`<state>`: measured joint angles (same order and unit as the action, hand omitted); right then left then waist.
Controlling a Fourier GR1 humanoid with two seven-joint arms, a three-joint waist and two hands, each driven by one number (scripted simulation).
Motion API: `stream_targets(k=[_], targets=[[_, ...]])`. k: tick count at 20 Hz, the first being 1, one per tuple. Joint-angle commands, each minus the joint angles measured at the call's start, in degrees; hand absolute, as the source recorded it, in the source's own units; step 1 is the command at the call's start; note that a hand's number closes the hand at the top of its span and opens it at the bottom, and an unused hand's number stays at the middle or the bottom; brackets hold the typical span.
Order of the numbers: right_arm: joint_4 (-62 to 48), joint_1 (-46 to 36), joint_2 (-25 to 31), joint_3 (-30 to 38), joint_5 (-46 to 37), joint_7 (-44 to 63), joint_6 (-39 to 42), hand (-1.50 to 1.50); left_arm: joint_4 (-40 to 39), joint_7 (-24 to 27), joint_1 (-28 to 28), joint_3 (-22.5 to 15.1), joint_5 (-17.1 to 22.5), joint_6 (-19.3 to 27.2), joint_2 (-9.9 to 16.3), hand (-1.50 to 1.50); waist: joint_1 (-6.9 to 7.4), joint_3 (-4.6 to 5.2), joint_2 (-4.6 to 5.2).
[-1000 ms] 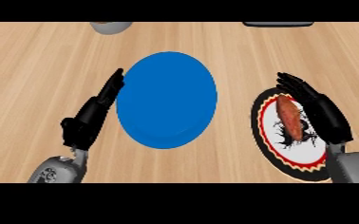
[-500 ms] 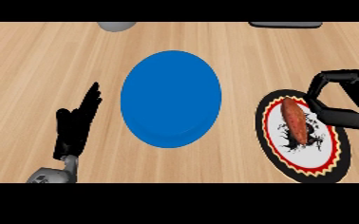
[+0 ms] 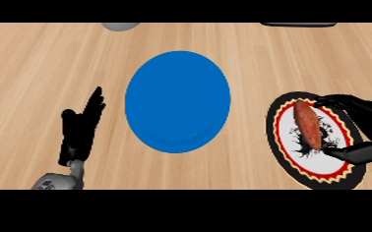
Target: Pick the sweet potato from the plate and place it in the plate
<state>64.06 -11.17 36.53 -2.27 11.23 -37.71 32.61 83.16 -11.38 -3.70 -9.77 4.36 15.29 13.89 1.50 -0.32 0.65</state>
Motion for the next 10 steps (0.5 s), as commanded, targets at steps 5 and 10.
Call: stream_targets(k=[5, 10], targets=[[-5.55, -6.68, 8.98, -5.86, -19.4, -15.12, -5.05, -1.5, -1.68, 0.85, -0.65, 0.98, 0.47, -1.39, 0.22, 0.0, 0.38, 0.15, -0.06], [-6.86, -10.39, 12.68, -10.1, -25.84, -15.45, -6.62, -1.5, -0.34, -0.15, 1.04, 2.06, 0.88, -2.4, 1.39, 0.0, -0.3, 0.26, -0.48]])
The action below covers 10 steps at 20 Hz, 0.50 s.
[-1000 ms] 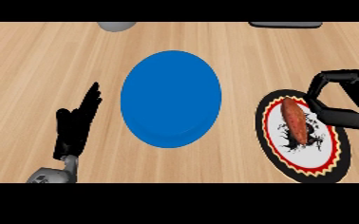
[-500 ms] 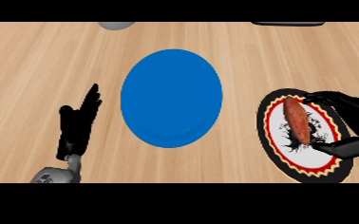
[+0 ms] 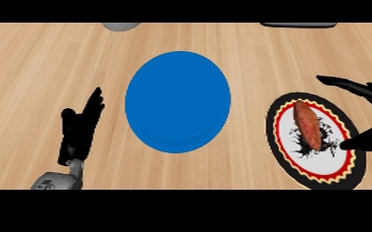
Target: Pick the sweet potato from the plate and place it in the plate
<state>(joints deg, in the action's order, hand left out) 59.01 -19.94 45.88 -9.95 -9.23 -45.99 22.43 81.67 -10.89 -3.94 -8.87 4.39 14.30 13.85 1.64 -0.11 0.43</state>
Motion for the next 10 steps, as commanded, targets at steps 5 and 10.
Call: stream_targets(k=[5, 10], targets=[[-3.05, -8.19, 3.83, -10.23, -12.42, -0.92, 5.75, -1.5, 0.23, -0.64, -0.45, 0.93, -0.18, -0.58, 0.33, 0.0, 0.21, 0.1, -0.04], [-5.17, -9.93, 1.84, -14.09, -16.53, -0.06, 6.53, -1.5, 1.3, -2.51, -0.49, 0.84, -1.27, -0.01, -0.12, 0.0, -0.47, 0.09, -0.19]])
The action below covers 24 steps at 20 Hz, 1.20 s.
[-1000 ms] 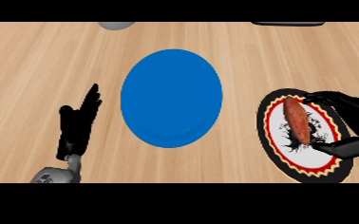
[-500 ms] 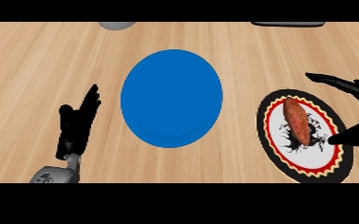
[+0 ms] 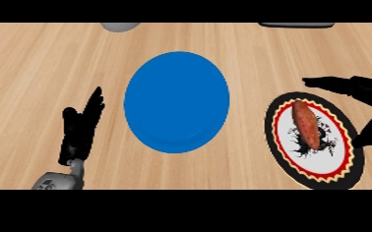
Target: Pick the sweet potato from the plate and place it in the plate
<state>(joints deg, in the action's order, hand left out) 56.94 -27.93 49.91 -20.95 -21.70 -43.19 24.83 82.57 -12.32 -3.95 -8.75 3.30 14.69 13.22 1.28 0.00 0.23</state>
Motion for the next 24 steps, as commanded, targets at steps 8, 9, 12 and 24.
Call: stream_targets(k=[8, 9, 12, 24], targets=[[-9.07, -4.18, -6.9, -3.94, -10.15, -3.22, 1.71, -1.5, -0.87, 1.77, 1.6, 0.85, -1.55, -0.72, -1.98, 0.0, -0.73, 0.0, -0.14], [-14.77, -5.61, -6.2, -4.09, -11.23, -8.49, 0.35, -1.5, -1.03, -1.04, -1.37, 1.75, -1.68, -0.44, -1.16, 0.0, -0.44, -0.04, 0.02], [-12.03, -4.38, -5.72, -4.51, -11.15, -8.03, 1.57, -1.5, -1.14, -1.28, -2.24, 2.36, -1.65, -0.5, -1.53, 0.0, -0.9, -0.02, -0.1], [-21.44, -8.24, -11.54, -4.55, -16.78, -9.74, -1.18, -1.5, -0.98, 1.98, 1.19, 2.45, -3.23, -2.19, -2.88, 0.0, -0.39, -0.04, 0.02]])
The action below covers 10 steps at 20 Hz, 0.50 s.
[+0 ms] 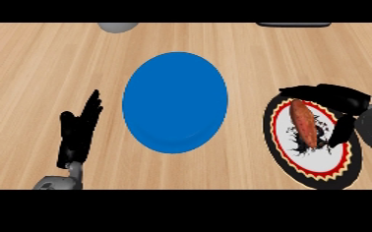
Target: Pick the sweet potato from the plate and place it in the plate
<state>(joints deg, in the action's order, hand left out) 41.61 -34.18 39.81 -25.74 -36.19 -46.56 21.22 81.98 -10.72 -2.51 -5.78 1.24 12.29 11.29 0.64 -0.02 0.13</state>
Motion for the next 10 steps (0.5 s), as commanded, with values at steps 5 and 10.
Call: stream_targets(k=[5, 10], targets=[[-3.62, -1.21, -5.18, -0.67, -4.59, -1.63, 2.46, -1.5, -0.82, -1.11, -1.29, 1.04, -1.33, -0.07, -0.79, 0.0, -0.12, 0.01, -0.01], [-6.07, 0.46, -2.27, 1.41, -6.11, -11.59, -5.13, 1.5, 1.16, -2.12, 0.03, 0.77, -2.3, -0.2, -0.99, 0.0, -0.09, -0.02, -0.01]])
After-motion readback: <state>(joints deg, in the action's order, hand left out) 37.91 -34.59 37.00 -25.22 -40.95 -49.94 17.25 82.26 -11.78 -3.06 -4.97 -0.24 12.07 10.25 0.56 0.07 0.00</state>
